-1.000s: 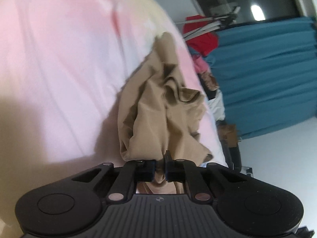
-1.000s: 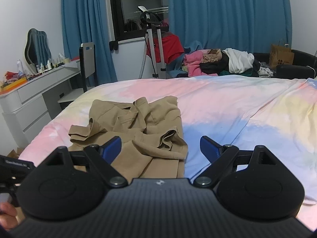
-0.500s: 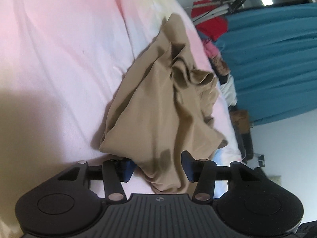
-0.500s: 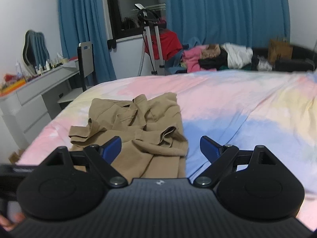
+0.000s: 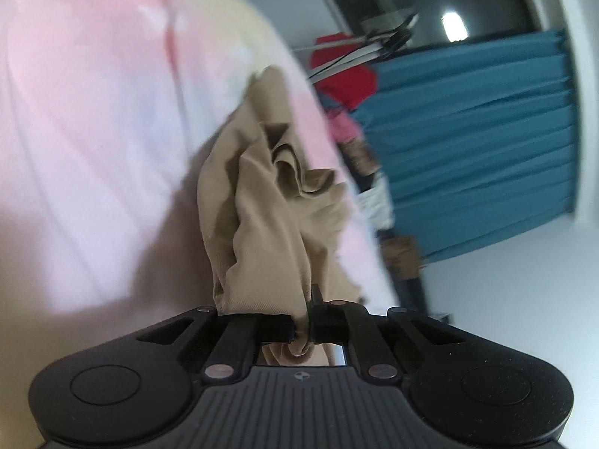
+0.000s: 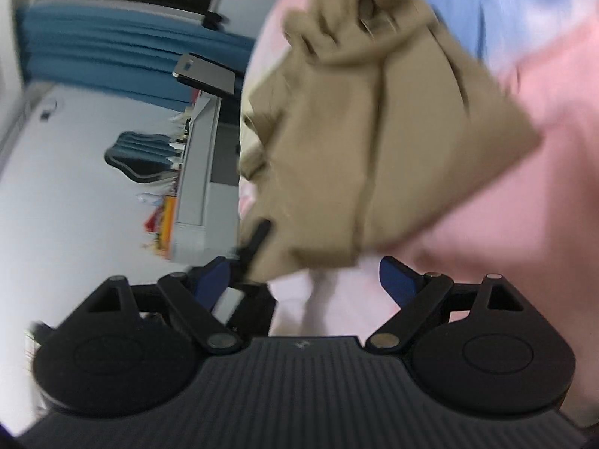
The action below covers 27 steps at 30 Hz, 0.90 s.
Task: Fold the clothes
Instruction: 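Grasp the folded shirt with the right gripper while the left gripper holds it up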
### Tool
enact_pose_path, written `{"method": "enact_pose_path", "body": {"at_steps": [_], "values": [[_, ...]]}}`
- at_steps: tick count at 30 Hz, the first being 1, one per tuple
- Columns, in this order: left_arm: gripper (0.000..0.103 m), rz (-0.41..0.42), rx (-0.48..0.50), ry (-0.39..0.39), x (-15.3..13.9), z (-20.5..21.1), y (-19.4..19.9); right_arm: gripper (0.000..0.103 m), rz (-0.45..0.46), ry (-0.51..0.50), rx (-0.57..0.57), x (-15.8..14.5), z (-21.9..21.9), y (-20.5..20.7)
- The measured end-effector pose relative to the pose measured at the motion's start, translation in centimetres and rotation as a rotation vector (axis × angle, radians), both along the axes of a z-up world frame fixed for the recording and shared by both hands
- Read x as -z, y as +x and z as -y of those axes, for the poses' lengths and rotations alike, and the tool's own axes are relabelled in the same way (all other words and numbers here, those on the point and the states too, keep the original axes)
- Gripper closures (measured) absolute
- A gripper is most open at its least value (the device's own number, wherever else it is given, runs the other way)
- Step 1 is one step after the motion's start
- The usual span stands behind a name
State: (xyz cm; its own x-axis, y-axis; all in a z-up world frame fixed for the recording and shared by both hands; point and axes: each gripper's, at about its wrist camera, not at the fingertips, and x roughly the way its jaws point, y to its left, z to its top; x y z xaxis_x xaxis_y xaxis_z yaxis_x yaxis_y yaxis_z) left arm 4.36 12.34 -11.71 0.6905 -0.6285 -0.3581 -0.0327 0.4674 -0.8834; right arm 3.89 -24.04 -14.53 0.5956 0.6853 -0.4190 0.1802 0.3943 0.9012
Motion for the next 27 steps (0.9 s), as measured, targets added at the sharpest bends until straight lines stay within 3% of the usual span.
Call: {"method": "enact_pose_path", "body": {"at_steps": [4,6,9,11,14,17,22,27], "values": [[0.097,0.012,-0.01,-0.051,-0.2,-0.3,-0.1,0.014,-0.049,0.054,0.123,1.7,1.2,-0.3],[0.097,0.018,-0.015,-0.077,-0.3,-0.5,-0.1,0.03,-0.067,0.056,0.173,2.2,1.9,-0.1],[0.097,0.029,-0.013,-0.086,-0.5,-0.9,-0.4,0.041,-0.105,0.024,0.219,3.0,2.3,0.4],[0.097,0.033,-0.007,-0.075,-0.7,-0.8,-0.4,0.069,-0.103,-0.016,0.221,3.2,1.9,0.6],[0.097,0.061,0.002,-0.052,-1.3,-0.7,-0.7,0.085,-0.034,-0.097,0.245,1.9,1.7,0.3],[0.097,0.103,0.011,-0.049,-2.3,-0.5,-1.5,0.088,0.115,-0.191,0.293,-1.3,1.6,-1.1],[0.097,0.207,0.035,-0.027,-6.4,-0.2,-3.7,0.089,0.289,-0.231,0.327,-6.5,1.9,-3.4],[0.097,0.253,0.054,0.027,-9.9,0.5,-8.9,0.089,0.364,-0.301,0.326,-9.8,2.4,-8.3]]}}
